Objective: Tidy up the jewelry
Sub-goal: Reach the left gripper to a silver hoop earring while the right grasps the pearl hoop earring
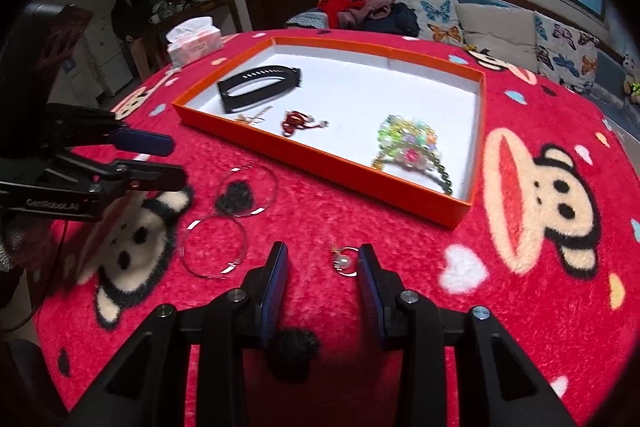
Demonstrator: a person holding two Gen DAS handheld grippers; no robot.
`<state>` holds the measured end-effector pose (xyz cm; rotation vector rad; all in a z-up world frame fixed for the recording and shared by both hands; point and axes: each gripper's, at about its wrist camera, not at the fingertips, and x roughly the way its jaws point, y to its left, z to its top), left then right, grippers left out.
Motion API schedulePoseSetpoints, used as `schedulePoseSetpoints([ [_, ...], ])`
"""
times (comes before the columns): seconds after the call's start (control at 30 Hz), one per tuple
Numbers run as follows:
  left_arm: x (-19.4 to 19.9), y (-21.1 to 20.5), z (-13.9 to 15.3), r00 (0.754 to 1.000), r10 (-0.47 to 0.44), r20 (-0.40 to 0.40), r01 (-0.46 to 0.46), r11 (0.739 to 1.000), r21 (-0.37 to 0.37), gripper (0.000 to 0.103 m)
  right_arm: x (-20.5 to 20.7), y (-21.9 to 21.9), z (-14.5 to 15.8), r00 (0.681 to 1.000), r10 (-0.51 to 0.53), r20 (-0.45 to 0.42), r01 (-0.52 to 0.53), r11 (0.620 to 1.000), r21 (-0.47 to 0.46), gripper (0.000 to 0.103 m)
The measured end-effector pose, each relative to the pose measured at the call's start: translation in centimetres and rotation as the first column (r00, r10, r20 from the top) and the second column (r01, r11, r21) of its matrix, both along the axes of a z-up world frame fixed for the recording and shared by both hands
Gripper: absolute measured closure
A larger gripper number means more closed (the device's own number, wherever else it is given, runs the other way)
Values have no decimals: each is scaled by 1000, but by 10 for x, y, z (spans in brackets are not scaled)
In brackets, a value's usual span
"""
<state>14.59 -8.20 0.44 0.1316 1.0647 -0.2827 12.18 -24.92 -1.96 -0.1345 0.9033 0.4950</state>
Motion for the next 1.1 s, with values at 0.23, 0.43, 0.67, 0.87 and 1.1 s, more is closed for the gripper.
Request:
schedulePoseSetpoints([
  [0.23, 0, -5, -2, 1000, -27, -1, 27, 1000, -4, 53, 4, 1, -4, 1000, 4, -4, -4, 1000, -30, 74],
  [0.43, 1, -16, -5, 998, -60, -12, 60, 998, -8, 53, 7, 5, -5, 1000, 13, 1, -13, 998, -57, 77],
  [0.67, 5, -19, -9, 997, -72, -17, 71, 997, -7, 53, 7, 5, -6, 1000, 20, 14, -19, 997, -69, 77],
  [0.87, 10, -28, -10, 994, -108, -14, 107, 994, -9, 53, 6, 2, -5, 1000, 15, 14, -14, 998, -55, 83],
  [1.1, 20, -39, -18, 993, -114, -39, 114, 993, -5, 53, 6, 1, -4, 1000, 14, 17, -14, 999, -48, 83],
])
